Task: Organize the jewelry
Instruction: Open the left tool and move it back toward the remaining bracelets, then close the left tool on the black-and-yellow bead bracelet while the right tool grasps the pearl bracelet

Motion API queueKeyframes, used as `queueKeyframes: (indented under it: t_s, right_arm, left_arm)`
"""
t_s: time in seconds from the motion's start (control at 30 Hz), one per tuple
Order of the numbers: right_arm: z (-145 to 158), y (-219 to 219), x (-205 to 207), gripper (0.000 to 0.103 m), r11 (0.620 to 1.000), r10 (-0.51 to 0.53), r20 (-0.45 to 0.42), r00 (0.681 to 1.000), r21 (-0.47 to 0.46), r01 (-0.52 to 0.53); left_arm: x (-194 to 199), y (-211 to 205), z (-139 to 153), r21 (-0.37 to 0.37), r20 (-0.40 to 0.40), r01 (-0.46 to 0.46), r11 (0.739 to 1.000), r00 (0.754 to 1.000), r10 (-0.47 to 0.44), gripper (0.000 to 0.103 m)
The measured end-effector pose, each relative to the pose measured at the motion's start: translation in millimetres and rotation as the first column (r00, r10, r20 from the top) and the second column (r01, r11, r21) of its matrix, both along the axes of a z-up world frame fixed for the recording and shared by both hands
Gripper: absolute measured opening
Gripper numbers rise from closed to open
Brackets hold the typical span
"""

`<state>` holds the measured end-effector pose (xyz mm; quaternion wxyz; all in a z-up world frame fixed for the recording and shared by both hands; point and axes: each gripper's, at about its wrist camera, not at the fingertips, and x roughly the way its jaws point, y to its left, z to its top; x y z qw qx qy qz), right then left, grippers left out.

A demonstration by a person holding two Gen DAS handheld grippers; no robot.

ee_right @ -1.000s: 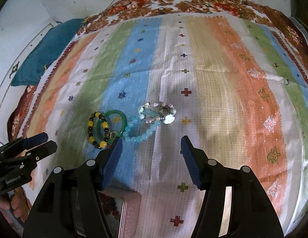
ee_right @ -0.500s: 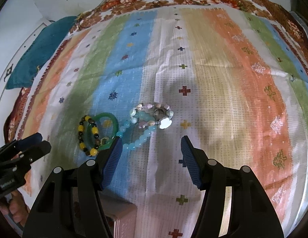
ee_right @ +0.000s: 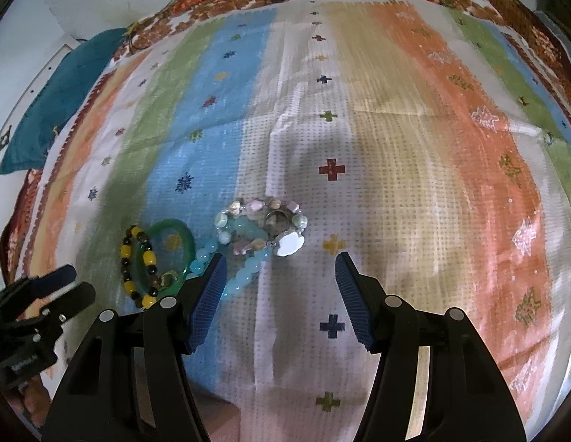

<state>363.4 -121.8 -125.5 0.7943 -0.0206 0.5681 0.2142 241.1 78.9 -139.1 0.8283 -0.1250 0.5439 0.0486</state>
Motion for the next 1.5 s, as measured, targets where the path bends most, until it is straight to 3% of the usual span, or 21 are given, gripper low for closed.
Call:
queueKeyframes:
  t_s: [0.63,1.37,1.5]
  right_arm:
    - [-18.7,0.0,19.8,0.061,0.997,-0.07,-0.019,0.997,-0.018,0.07]
    - [-26.5,-1.8,24.6,0.06,0.994,-0.106,-0.064,0.992,0.013,0.107]
    - [-25.7,-0.9,23.9,0.051,0.995,-0.097,-0.072,0.993,0.019,0.099]
  left_arm:
    - [10.3,13.5,-24.3,-0.04,-0.042,-0.025,0.999,0.999,0.023,0.057]
    - [15.3,10.4,-44.1,-0.011,-0.082,0.013,1.0,0.997,-0.014,0.057]
    - [16.4,12.6,-47.9,-0.005,-0.072,0.026,1.0,0.997,-0.026,0.057]
